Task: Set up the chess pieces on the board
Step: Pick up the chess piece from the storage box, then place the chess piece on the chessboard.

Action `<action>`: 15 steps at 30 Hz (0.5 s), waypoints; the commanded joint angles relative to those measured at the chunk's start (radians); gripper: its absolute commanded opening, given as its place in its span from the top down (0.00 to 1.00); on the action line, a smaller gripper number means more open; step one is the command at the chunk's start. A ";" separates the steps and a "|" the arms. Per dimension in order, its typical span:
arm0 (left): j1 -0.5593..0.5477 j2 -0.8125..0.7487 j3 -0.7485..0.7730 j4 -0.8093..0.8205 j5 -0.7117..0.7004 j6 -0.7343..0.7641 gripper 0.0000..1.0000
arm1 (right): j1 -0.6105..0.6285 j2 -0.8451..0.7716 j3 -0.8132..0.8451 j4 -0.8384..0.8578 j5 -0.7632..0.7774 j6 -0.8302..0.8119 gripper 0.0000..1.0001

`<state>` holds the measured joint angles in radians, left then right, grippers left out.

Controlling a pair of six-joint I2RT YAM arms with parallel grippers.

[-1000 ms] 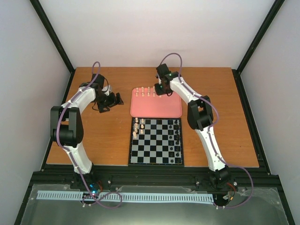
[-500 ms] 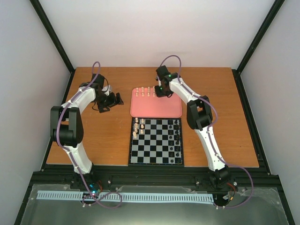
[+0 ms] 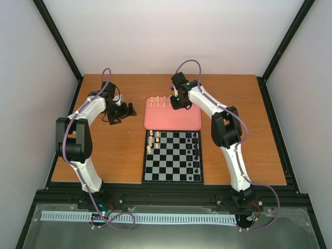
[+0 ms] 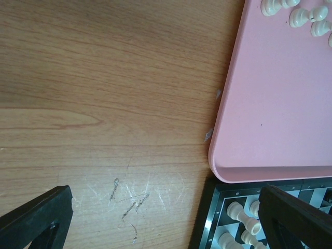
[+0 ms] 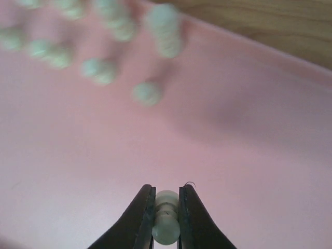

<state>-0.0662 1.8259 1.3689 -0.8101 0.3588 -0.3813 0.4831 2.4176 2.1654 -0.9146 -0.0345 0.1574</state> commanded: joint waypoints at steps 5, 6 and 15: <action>0.005 -0.041 0.028 -0.010 -0.015 0.017 0.00 | 0.245 -0.443 -0.404 0.104 -0.035 0.037 0.97; 0.007 -0.043 0.028 -0.010 -0.016 0.017 0.00 | 0.277 -0.481 -0.466 0.122 -0.039 0.043 0.97; 0.006 -0.057 0.026 0.001 -0.007 0.009 0.00 | 0.444 -0.661 -0.845 0.307 -0.103 0.032 0.96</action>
<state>-0.0662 1.8111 1.3693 -0.8116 0.3450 -0.3813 0.9184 1.7874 1.4197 -0.7105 -0.1139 0.1806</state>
